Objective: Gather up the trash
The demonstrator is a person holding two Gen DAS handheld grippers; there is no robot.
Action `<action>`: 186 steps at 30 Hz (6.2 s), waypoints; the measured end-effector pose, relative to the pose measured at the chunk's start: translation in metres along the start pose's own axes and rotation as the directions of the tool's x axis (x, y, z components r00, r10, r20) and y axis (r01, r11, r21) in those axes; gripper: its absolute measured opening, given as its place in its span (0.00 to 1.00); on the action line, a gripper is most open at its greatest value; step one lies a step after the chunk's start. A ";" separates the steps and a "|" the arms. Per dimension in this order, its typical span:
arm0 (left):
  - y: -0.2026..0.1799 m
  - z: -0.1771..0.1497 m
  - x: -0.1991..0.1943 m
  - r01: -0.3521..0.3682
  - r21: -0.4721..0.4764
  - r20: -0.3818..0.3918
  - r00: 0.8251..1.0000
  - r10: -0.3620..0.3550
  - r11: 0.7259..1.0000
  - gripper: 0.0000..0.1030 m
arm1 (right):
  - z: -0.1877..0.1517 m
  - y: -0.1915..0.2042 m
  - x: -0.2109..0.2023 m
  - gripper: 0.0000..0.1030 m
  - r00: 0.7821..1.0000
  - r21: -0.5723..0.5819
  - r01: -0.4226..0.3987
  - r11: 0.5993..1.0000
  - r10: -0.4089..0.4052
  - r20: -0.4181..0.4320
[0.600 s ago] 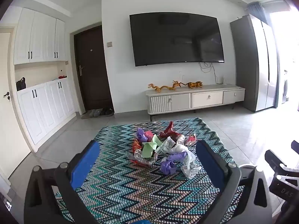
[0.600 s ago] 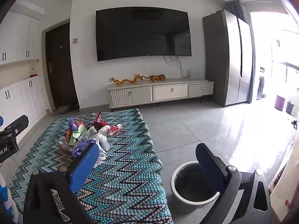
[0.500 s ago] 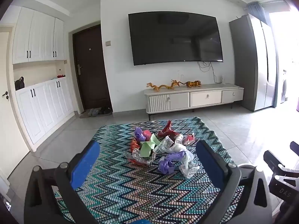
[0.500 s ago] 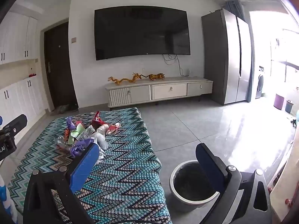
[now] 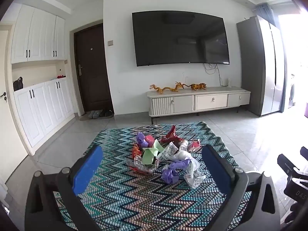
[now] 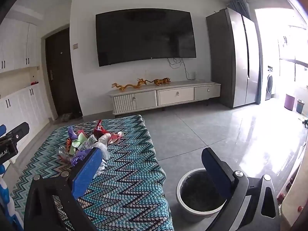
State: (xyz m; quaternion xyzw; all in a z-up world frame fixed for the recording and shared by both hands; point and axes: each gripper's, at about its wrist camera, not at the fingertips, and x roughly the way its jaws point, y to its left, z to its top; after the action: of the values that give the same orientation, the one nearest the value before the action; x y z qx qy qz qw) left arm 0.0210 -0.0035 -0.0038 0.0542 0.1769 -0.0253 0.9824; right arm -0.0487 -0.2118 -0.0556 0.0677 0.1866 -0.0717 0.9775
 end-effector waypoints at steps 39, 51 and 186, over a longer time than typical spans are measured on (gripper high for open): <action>-0.005 -0.074 0.214 0.401 -0.062 -0.501 0.780 -0.376 0.914 0.62 | -0.015 0.049 0.140 0.69 0.837 -0.038 -0.419 0.907 0.370 -0.403; 0.026 -0.093 0.214 0.457 -0.180 -0.479 0.733 -0.483 0.871 0.30 | -0.037 0.102 0.210 0.57 0.727 -0.010 -0.534 0.845 0.453 -0.515; 0.110 -0.066 0.369 0.157 -0.264 -0.578 0.764 -0.286 0.952 0.35 | 0.013 0.081 0.373 0.43 0.727 0.215 -0.281 0.935 0.354 -0.589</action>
State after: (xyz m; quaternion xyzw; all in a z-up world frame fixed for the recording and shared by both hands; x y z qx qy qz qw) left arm 0.3508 0.1022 -0.1840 -0.0606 0.4907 -0.1052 0.8628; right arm 0.3130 -0.1771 -0.1746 0.1724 0.4777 0.1127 0.8540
